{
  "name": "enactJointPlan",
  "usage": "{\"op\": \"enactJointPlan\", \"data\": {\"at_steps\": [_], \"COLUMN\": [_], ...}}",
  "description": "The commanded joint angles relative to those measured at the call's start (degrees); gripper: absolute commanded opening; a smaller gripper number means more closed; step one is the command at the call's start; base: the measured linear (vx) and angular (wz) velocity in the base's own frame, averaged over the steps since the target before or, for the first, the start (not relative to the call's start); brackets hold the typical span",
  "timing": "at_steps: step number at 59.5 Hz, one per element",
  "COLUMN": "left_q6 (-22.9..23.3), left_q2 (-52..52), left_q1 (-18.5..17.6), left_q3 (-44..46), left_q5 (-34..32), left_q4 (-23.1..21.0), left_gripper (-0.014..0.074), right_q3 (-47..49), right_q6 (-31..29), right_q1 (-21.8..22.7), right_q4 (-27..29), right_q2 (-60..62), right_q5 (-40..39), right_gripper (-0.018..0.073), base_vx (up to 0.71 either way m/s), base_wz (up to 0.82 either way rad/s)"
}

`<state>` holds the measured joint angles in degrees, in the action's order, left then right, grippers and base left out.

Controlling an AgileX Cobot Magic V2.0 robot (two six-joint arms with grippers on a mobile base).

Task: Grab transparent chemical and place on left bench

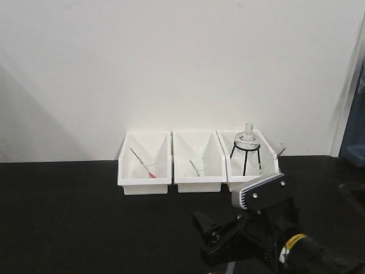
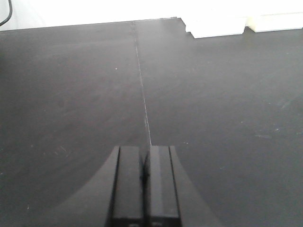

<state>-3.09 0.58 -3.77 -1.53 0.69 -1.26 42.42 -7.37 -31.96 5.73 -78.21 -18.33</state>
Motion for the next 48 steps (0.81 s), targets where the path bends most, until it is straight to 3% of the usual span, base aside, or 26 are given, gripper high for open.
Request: {"op": "enactJointPlan", "data": {"at_steps": [1,7,19,35,48], "left_q6": [0.45,0.45,0.45,0.45,0.45], "left_q2": [1.1,1.1,1.1,1.1,1.1], "left_q1": [-0.1,-0.1,-0.1,-0.1,-0.1], "left_q3": [-0.93,-0.93,-0.93,-0.93,-0.93], "left_q5": [-4.49,-4.49,-4.49,-4.49,-4.49], "left_q4": [-0.04,-0.04,-0.04,-0.04,-0.04], "left_gripper": [-0.0003,-0.0003,-0.0003,-0.0003,-0.0003], "right_q3": [1.85,1.85,1.85,1.85,1.37], "right_q6": [-5.81,-11.25,-24.76,-27.22,-27.22], "right_q1": [0.15,0.15,0.3,5.39,5.6], "right_q4": [2.01,6.98,14.82,17.06,17.06], "right_q2": [7.18,14.28,27.79,32.6,32.6], "right_q5": [-1.48,2.86,12.82,14.71,14.99], "right_gripper": [0.0519,0.0388,-0.0014,-0.0007,-0.0007], "base_vx": [0.0,0.0,0.0,0.0,0.0], "base_wz": [0.0,0.0,0.0,0.0,0.0]}}
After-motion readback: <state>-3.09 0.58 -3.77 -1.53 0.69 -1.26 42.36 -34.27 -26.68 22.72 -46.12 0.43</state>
